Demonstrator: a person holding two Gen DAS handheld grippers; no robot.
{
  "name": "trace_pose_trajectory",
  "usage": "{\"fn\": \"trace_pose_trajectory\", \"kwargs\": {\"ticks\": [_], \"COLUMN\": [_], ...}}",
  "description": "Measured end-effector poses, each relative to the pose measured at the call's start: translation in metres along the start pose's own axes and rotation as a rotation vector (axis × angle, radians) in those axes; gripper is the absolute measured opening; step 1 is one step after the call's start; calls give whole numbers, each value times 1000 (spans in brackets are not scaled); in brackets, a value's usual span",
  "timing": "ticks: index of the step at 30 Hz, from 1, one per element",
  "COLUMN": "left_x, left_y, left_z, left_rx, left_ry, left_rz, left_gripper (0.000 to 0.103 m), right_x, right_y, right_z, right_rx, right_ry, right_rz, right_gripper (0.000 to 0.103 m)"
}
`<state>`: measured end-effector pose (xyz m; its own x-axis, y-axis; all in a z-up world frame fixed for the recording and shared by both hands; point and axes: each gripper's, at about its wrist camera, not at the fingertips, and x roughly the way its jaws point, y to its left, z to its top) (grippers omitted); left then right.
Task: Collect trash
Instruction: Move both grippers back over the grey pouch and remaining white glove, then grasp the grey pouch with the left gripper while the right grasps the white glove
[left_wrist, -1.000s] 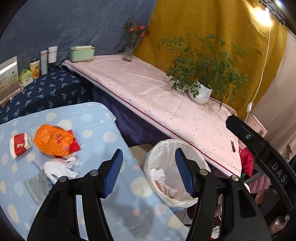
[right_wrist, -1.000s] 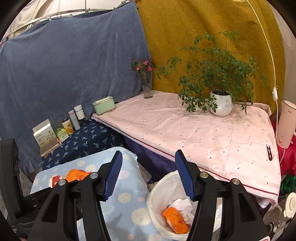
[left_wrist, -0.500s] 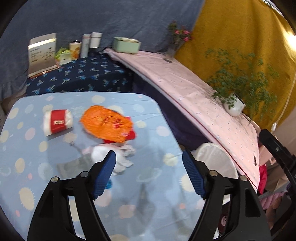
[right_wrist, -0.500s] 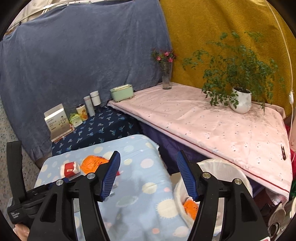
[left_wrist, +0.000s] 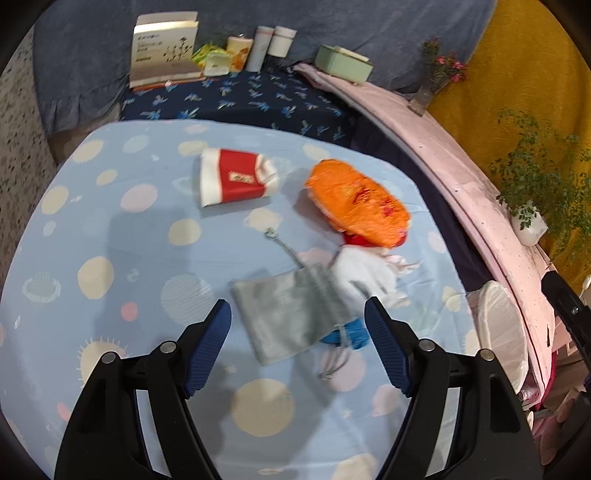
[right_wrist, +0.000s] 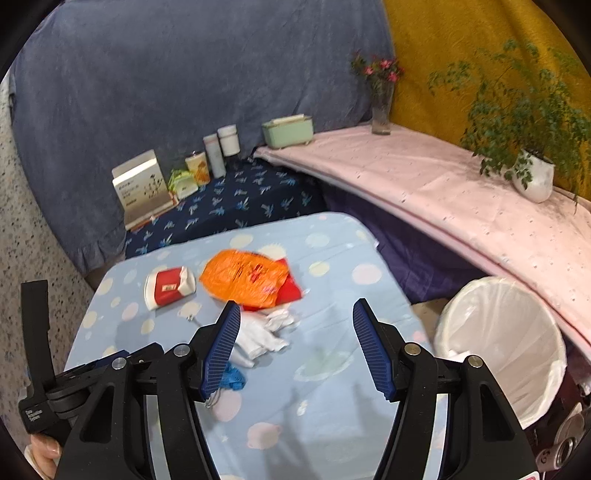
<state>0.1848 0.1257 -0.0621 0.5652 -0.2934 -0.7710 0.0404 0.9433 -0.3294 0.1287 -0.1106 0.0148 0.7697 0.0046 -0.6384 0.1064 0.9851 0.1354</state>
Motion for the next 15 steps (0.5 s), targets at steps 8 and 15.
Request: {"fn": "trace_pose_trajectory", "kwargs": {"ticks": [8,15], "left_x": [33,59], "left_y": [31,29], "left_z": [-9,-11], "left_rx": [-43,-30], "left_ry": [76,111], "left_rz": [3,-17], "left_gripper": [72,57], "right_x": [53,82], "right_y": [27,38], "right_z": [-23,-32], "right_rx": [-10,-19], "right_ry": [102,154], "right_rz": [20,18], "right_gripper": [61,61]}}
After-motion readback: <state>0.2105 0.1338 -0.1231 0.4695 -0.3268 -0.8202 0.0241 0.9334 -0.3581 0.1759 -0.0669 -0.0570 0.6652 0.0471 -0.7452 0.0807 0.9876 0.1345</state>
